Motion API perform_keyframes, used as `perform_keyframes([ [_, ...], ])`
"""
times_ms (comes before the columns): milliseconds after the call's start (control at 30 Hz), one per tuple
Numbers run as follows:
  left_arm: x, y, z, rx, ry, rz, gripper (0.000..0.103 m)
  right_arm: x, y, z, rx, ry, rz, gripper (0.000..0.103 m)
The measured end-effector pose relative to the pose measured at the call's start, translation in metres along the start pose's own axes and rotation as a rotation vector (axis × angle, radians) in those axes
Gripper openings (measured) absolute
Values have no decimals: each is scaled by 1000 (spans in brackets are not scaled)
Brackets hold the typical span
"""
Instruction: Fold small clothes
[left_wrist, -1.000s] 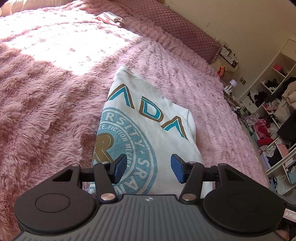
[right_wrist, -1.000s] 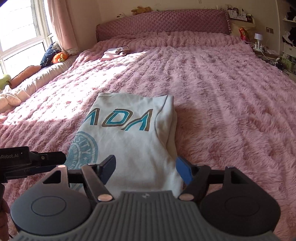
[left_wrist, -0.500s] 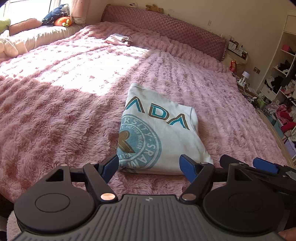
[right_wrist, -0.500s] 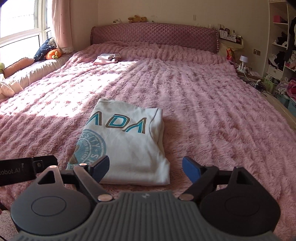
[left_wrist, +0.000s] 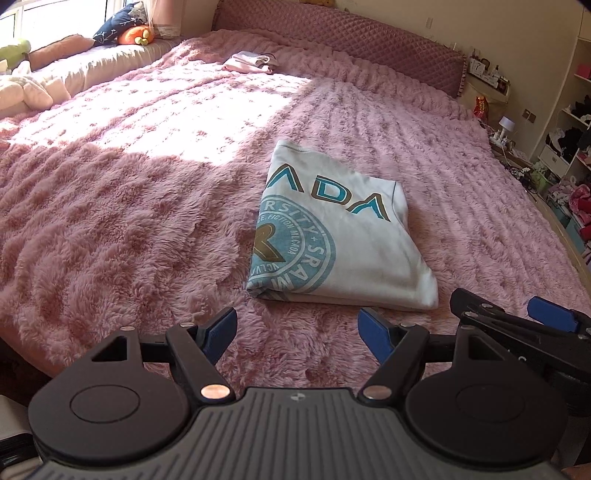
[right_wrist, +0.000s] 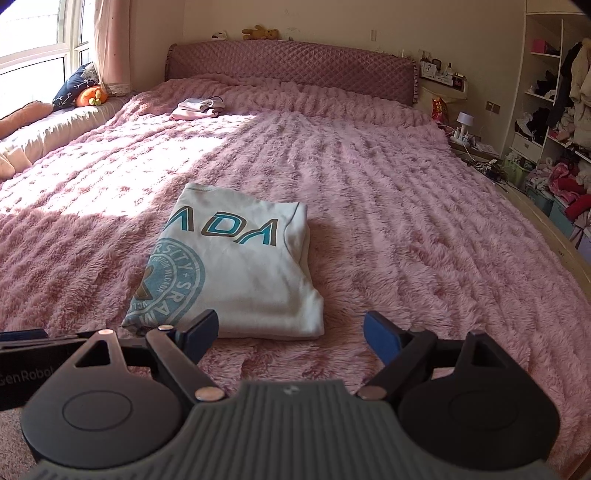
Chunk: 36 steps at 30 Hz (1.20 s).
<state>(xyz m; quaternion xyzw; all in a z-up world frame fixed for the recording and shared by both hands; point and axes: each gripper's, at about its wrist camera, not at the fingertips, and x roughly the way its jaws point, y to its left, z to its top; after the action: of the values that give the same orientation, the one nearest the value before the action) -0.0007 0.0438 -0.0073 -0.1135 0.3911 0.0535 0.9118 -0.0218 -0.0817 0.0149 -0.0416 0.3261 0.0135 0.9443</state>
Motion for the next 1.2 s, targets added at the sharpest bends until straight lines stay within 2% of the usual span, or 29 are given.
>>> perform_keyframes([
  [600, 12, -10, -1, 35, 50, 21, 85, 16, -11, -10, 56, 59, -5, 82],
  [1200, 18, -15, 1, 55, 74, 50, 85, 25, -10, -11, 54, 72, -16, 82],
])
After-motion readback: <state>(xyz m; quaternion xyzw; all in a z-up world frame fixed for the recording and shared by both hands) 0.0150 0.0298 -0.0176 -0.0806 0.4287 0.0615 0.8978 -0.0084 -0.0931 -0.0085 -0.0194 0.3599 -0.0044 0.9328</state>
